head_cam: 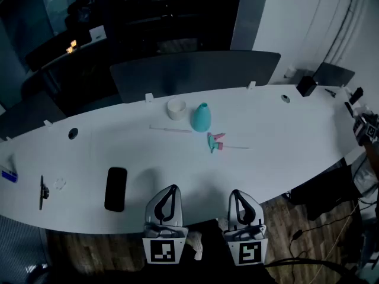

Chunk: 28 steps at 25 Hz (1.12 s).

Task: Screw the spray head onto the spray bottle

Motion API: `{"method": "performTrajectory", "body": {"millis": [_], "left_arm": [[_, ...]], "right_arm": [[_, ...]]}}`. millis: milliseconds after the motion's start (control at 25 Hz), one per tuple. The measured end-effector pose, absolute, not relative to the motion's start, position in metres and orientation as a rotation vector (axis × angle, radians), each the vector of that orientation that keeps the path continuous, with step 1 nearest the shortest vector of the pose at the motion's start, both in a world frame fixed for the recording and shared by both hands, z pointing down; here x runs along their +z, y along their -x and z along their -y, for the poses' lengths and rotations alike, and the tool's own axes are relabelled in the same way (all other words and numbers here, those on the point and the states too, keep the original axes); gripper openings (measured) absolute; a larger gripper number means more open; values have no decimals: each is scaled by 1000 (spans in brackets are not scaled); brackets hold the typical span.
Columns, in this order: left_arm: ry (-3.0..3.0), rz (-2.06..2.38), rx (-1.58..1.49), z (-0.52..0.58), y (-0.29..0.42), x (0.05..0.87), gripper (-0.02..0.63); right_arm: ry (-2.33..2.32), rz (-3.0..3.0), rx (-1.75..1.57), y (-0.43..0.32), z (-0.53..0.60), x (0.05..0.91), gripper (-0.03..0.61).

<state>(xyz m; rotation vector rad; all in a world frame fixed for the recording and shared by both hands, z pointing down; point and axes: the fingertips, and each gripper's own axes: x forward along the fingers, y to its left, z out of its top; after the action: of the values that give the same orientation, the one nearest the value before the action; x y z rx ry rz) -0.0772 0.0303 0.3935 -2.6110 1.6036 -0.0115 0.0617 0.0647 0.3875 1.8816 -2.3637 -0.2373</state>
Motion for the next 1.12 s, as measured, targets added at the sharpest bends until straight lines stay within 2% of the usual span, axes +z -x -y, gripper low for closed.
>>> {"method": "performTrajectory", "body": {"millis": [200,480,560,760,920,1120], "left_arm": [[2578,-1666,35,15,48,389,4],[2627,-1675,-52,79,2,404,19],[2656,-1651,-111,101,-13,419,146],[2763,-1668,-178,169,-33,454,347],[2824,-1618,-288,222,-45,487,397],[2854,-1575,-385,257,-56,518,397]], "right_arm": [[-1838,2422,-275,-91,-8,375,6],[-1713,2519,-296,-120,49,361,6],[-1679,2538,-291,-128,61,365,6],[-1649,2547,-211,-141,87,379,6],[-1655,2503,-183,-146,97,389,6],[-1669,2418,-148,-152,96,406,6]]}}
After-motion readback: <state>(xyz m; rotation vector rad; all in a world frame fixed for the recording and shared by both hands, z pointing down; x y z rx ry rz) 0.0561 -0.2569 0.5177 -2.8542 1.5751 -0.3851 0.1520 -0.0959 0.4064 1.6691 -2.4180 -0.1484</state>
